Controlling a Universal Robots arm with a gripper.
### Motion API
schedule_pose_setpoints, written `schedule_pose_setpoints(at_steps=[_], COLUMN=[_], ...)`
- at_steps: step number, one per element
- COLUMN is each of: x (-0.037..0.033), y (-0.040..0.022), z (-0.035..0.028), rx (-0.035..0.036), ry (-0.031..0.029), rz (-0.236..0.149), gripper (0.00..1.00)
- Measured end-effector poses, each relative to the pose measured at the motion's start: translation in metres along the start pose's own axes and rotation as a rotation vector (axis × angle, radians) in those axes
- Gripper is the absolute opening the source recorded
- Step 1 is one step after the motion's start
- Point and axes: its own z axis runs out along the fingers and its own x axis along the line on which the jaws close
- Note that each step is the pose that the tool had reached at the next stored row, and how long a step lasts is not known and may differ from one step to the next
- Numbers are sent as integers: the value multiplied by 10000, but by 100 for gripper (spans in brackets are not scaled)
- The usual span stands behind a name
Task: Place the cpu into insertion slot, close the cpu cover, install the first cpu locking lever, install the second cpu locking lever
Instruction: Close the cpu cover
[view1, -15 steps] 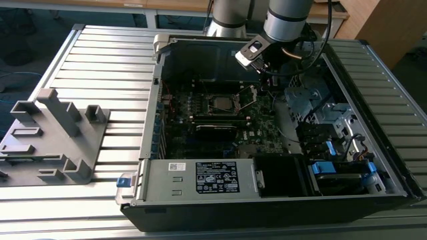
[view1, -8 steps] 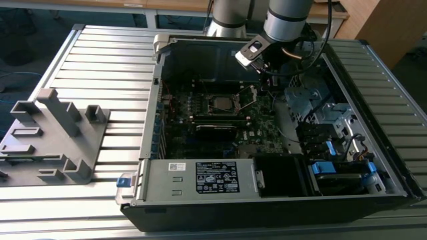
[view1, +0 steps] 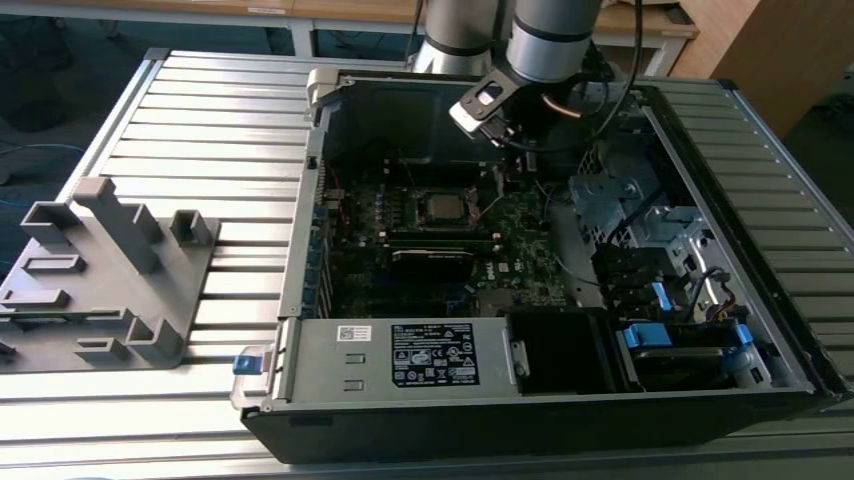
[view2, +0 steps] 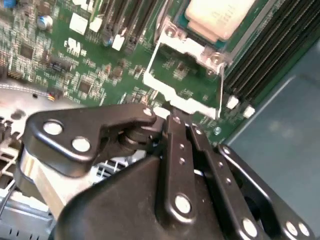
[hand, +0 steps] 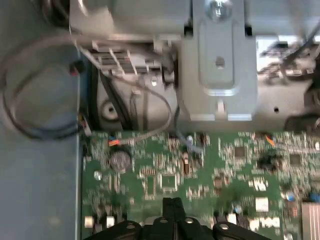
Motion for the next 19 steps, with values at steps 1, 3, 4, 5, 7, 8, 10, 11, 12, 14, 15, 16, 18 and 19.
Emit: schedule_pose_setpoints(at_steps=[1,3,4,5,7,8,10,11,12,14,15,16,18,19], x=[-1,-3,-5,-5,-7,-7,-8,-8,-8,-9,-9,-9,-9,-9], y=[-49,-139,-184,-229,-314,-350,-399,-416,-425,-426,-426,-426,-426,-426], z=[-2,-5,-7,-8,-9,-10,-13,-13,-14,-14,-14,-14,-13,-10], rx=[-33,-102,-138,-172,-230,-251,-272,-278,-279,-280,-280,-280,-281,-262], ry=[0,0,1,3,7,7,5,5,5,5,6,5,6,8], rz=[1,1,1,1,2,3,2,3,3,2,2,2,2,2], gripper=[10,10,10,10,10,10,10,10,10,10,10,10,10,10])
